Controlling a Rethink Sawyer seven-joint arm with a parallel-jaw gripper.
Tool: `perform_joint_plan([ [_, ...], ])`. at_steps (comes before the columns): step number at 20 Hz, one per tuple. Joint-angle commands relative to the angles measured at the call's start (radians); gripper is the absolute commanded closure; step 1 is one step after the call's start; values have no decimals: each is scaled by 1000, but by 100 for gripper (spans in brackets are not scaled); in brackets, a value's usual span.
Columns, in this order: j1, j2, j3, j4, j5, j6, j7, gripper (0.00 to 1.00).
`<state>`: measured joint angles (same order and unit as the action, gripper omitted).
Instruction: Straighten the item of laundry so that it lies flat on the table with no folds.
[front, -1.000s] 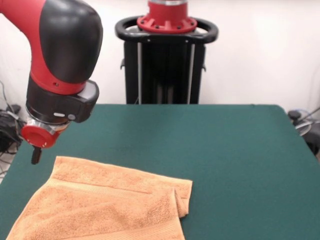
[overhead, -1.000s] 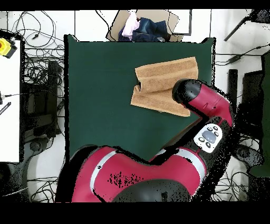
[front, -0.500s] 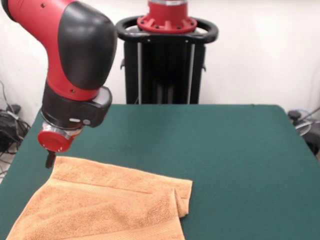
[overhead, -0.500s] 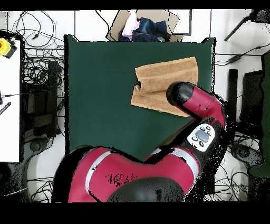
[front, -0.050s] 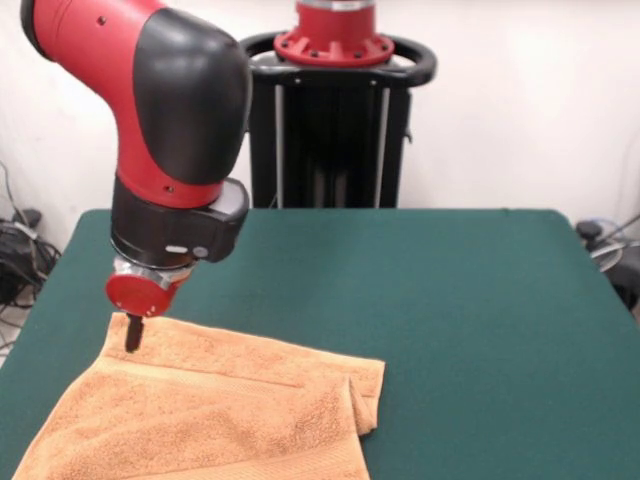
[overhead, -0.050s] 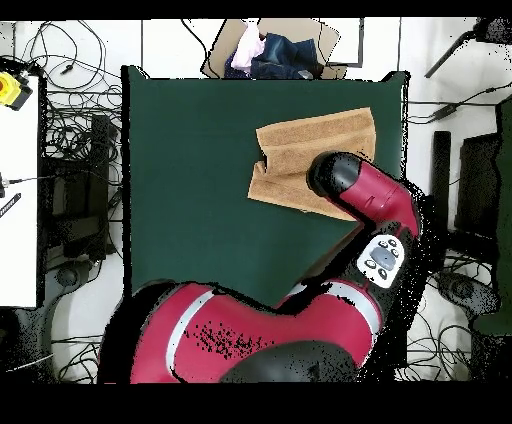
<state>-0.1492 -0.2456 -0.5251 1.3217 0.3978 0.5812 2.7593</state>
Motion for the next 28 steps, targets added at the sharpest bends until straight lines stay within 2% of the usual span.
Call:
perform_joint_plan([
  [1, -47, -30, 211, 139, 51, -33, 68, 0],
  [4, -81, -36, 251, 166, 47, -82, 51, 0],
  [6, -81, -24, 244, 158, 28, -76, 53, 0],
  [13, -27, 95, 115, 59, -35, 20, 113, 0],
  [23, 25, 217, 8, -50, -9, 121, 192, 0],
  [28, 30, 251, -14, -65, 6, 111, 192, 0],
])
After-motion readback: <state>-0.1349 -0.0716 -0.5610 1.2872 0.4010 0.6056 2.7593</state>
